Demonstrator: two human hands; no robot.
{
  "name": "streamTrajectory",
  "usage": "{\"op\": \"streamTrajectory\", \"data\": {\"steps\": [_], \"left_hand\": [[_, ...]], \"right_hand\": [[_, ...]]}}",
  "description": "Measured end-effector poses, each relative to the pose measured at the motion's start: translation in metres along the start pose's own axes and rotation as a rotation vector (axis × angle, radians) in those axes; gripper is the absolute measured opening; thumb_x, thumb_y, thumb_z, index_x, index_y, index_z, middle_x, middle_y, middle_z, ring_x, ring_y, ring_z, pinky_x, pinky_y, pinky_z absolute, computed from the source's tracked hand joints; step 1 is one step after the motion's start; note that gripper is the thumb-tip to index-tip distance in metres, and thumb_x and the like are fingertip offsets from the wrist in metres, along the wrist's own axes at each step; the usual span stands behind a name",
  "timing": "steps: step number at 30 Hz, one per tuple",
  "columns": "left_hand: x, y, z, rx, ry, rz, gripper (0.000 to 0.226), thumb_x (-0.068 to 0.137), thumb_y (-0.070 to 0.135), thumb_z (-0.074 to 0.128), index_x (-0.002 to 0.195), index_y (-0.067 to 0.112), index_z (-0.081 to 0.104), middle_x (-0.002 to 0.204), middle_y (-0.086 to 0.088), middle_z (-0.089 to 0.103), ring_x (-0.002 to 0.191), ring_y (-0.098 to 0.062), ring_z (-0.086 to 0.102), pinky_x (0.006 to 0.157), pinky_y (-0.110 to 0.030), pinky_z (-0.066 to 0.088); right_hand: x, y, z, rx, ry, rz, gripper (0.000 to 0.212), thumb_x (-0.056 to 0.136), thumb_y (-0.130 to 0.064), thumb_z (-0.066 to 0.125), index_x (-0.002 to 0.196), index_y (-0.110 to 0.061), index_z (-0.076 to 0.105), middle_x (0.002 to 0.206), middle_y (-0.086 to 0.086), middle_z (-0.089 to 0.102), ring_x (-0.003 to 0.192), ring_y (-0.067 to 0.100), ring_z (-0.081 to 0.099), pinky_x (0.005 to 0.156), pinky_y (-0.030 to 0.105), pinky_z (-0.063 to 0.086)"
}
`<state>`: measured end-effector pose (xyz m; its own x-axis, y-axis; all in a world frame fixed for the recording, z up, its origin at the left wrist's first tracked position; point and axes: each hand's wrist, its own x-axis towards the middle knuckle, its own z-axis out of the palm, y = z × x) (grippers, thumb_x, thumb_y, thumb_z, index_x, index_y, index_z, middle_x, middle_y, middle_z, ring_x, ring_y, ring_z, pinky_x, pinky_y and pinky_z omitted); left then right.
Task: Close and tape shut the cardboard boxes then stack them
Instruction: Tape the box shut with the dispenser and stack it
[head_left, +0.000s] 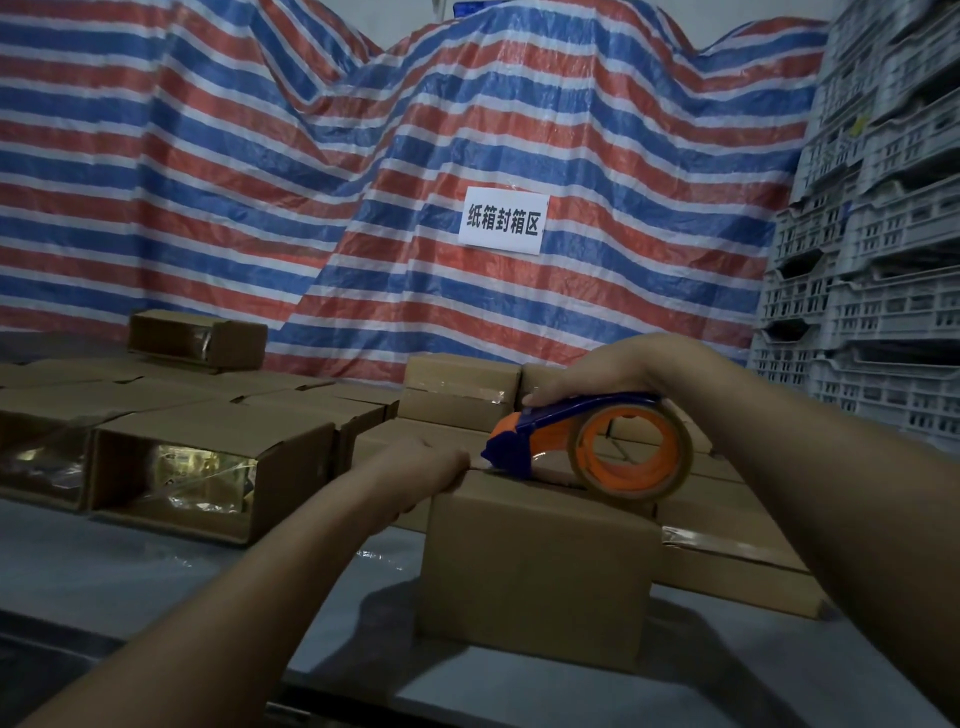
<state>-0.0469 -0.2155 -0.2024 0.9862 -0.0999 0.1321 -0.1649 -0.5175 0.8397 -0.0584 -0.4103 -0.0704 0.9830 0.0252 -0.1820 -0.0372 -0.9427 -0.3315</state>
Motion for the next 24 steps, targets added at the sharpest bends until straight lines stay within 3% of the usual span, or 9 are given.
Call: {"op": "streamTrajectory", "data": {"steps": [9, 11, 15, 17, 19, 21, 22, 24], "left_hand": [[0.004, -0.004, -0.002, 0.026, -0.049, -0.009, 0.035, 0.094, 0.053, 0.053, 0.094, 0.019, 0.062, 0.079, -0.003, 0.051, 0.068, -0.016, 0.042, 0.059, -0.027, 0.034], [0.004, -0.004, -0.003, 0.046, -0.055, -0.015, 0.036, 0.093, 0.054, 0.053, 0.094, 0.020, 0.064, 0.079, -0.003, 0.052, 0.067, -0.016, 0.043, 0.059, -0.027, 0.035], [0.010, 0.007, -0.010, 0.221, -0.055, -0.016, 0.036, 0.094, 0.052, 0.053, 0.083, 0.019, 0.064, 0.074, -0.001, 0.055, 0.062, -0.015, 0.045, 0.054, -0.025, 0.036], [0.011, 0.020, -0.012, 0.368, -0.050, 0.013, 0.029, 0.095, 0.041, 0.055, 0.078, 0.019, 0.064, 0.078, -0.001, 0.060, 0.070, -0.016, 0.053, 0.064, -0.027, 0.044], [0.005, 0.036, -0.009, 0.675, 0.096, 0.115, 0.021, 0.094, 0.036, 0.054, 0.082, 0.019, 0.061, 0.086, 0.000, 0.061, 0.081, -0.016, 0.059, 0.075, -0.030, 0.050], [-0.013, 0.051, 0.001, 0.910, 0.287, 0.326, 0.021, 0.098, 0.038, 0.048, 0.089, 0.021, 0.057, 0.085, 0.003, 0.058, 0.079, -0.013, 0.057, 0.071, -0.030, 0.049], [-0.023, 0.057, 0.009, 0.882, 0.283, 0.451, 0.023, 0.100, 0.039, 0.043, 0.100, 0.022, 0.058, 0.092, 0.003, 0.059, 0.083, -0.012, 0.056, 0.074, -0.029, 0.048], [-0.036, 0.061, 0.026, 0.759, 0.083, 0.577, 0.039, 0.101, 0.050, 0.037, 0.127, 0.025, 0.052, 0.123, 0.002, 0.056, 0.108, -0.014, 0.054, 0.086, -0.026, 0.041]], "right_hand": [[-0.037, 0.071, -0.035, -0.064, -0.003, 0.146, 0.063, 0.077, -0.077, 0.060, 0.083, -0.015, 0.067, 0.065, 0.001, 0.066, 0.050, 0.014, 0.059, 0.058, 0.024, 0.051], [-0.037, 0.081, -0.030, -0.145, 0.033, 0.151, 0.064, 0.079, -0.079, 0.056, 0.084, -0.017, 0.067, 0.064, -0.003, 0.068, 0.053, 0.012, 0.062, 0.062, 0.023, 0.051], [-0.032, 0.085, -0.020, -0.166, 0.103, 0.152, 0.060, 0.083, -0.077, 0.056, 0.087, -0.018, 0.066, 0.059, -0.006, 0.070, 0.050, 0.008, 0.066, 0.050, 0.017, 0.050], [-0.032, 0.084, -0.020, -0.169, 0.085, 0.164, 0.061, 0.083, -0.077, 0.056, 0.088, -0.017, 0.066, 0.060, -0.005, 0.069, 0.049, 0.009, 0.064, 0.050, 0.018, 0.050], [-0.031, 0.082, -0.021, -0.194, 0.080, 0.166, 0.061, 0.082, -0.078, 0.056, 0.087, -0.018, 0.066, 0.059, -0.006, 0.069, 0.049, 0.009, 0.064, 0.053, 0.020, 0.050], [-0.029, 0.081, -0.021, -0.193, 0.075, 0.164, 0.062, 0.082, -0.078, 0.056, 0.089, -0.018, 0.069, 0.062, -0.005, 0.070, 0.051, 0.009, 0.065, 0.055, 0.021, 0.051], [-0.029, 0.081, -0.020, -0.186, 0.068, 0.163, 0.062, 0.082, -0.078, 0.055, 0.091, -0.018, 0.069, 0.063, -0.005, 0.071, 0.052, 0.009, 0.065, 0.054, 0.020, 0.052], [-0.029, 0.081, -0.019, -0.185, 0.070, 0.169, 0.062, 0.083, -0.078, 0.055, 0.090, -0.018, 0.068, 0.062, -0.004, 0.070, 0.050, 0.009, 0.065, 0.051, 0.018, 0.050]]}}
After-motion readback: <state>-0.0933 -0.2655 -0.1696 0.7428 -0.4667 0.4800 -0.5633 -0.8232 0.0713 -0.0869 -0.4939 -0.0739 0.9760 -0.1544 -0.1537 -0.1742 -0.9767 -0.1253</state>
